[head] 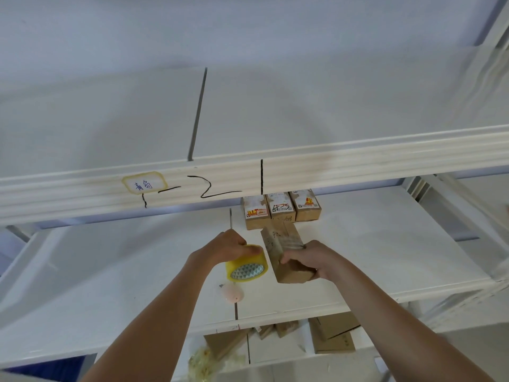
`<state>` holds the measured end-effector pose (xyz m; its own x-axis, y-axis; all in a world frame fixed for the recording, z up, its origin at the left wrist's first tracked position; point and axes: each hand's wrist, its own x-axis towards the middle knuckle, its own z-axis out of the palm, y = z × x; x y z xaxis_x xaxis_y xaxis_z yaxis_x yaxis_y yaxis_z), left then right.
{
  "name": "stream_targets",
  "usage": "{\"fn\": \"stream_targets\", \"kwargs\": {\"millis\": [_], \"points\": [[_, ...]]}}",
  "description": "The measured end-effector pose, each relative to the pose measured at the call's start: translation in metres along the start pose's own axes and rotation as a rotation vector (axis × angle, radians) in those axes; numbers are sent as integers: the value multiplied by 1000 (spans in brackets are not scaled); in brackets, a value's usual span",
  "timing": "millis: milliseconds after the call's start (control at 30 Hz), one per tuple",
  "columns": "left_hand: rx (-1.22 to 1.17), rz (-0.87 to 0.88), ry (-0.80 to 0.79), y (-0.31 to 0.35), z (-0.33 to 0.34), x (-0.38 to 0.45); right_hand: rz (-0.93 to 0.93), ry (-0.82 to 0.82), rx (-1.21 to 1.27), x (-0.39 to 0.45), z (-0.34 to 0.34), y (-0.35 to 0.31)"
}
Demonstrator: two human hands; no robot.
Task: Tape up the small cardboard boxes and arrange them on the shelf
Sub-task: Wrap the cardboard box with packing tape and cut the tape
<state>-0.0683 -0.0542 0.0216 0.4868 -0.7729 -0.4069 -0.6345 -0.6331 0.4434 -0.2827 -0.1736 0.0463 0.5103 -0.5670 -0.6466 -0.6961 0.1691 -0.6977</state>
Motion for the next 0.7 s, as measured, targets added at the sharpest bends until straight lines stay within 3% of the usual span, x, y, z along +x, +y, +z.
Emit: {"fn": "stream_targets", "kwargs": {"millis": [133, 333, 500, 700], "points": [[38, -33, -9, 1, -1, 0, 6, -7, 24, 1, 3, 3], [-94, -75, -15, -13, -1, -4, -27, -55, 81, 1, 2, -3], [-235, -9, -18, -15, 0, -9, -9, -153, 237, 4, 1, 0], [-225, -36, -66, -9, 2, -11, -75, -244, 279, 3, 3, 13]]}}
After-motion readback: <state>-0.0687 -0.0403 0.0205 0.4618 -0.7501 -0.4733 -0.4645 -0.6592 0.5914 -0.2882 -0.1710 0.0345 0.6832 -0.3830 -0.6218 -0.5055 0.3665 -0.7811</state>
